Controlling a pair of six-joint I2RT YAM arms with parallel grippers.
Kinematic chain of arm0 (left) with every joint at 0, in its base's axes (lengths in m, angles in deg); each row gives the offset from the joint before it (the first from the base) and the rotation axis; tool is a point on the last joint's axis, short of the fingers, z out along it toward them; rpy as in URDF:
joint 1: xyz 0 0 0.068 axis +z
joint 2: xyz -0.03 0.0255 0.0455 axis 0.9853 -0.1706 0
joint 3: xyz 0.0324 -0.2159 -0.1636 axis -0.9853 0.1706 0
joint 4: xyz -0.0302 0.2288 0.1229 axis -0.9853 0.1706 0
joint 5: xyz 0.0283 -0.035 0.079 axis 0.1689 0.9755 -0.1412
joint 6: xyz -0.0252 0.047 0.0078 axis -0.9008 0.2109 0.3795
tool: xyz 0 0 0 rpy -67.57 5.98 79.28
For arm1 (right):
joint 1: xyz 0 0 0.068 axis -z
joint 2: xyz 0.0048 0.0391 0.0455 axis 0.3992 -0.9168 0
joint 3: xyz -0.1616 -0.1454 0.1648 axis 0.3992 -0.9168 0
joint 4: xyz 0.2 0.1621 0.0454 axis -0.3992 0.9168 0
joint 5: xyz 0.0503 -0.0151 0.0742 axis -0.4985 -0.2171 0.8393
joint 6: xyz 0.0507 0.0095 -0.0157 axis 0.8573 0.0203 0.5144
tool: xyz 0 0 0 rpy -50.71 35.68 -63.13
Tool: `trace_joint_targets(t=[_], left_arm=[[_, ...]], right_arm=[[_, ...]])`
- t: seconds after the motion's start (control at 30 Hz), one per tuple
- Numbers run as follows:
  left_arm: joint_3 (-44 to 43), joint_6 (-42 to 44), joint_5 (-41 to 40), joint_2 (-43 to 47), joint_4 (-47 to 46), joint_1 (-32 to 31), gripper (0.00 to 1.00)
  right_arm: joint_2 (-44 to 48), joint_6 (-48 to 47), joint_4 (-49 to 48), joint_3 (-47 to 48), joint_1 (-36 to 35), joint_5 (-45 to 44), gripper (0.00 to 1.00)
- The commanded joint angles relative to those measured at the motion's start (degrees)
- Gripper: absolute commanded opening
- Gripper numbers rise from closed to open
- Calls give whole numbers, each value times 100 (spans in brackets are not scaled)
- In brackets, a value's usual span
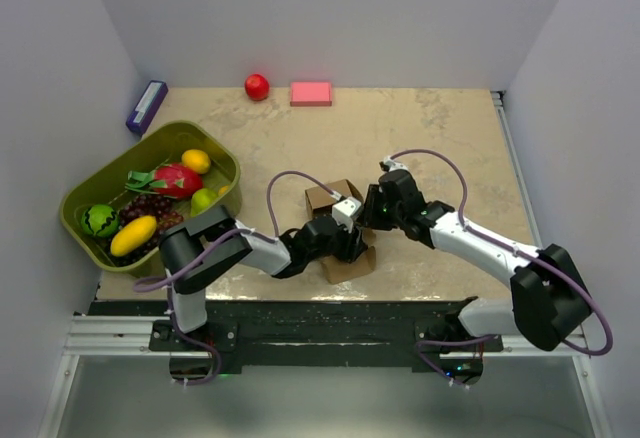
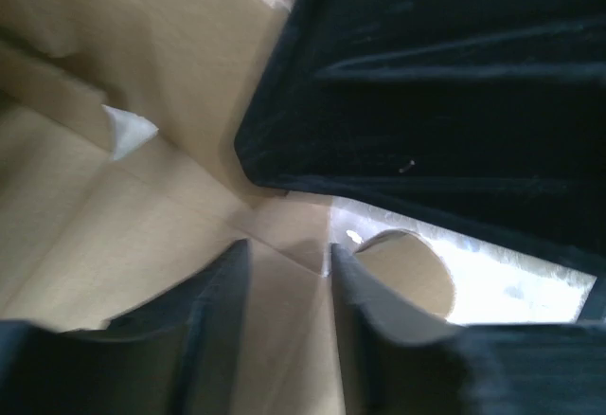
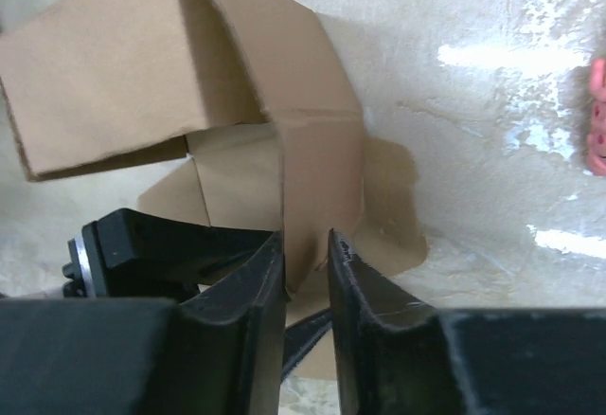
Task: Fold the paper box
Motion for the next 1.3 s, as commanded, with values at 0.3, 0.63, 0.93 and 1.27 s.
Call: trace_joint_targets(t=[0.3, 0.63, 0.93, 1.27], left_arm=[[207, 416, 75, 1891, 1728, -30, 73], [-108, 478, 1446, 3553, 3426, 1375, 78], [-1127, 951, 1595, 3248, 3374, 2440, 82], [-1664, 1883, 2473, 1763, 2593, 2712, 81]], right_arm=[[1125, -502, 883, 700, 0, -526, 60], [722, -1142, 1000, 780, 44, -1766, 66], [265, -1495, -590, 121, 44, -616, 65], [-201, -1925, -1444, -204, 35, -536, 59]])
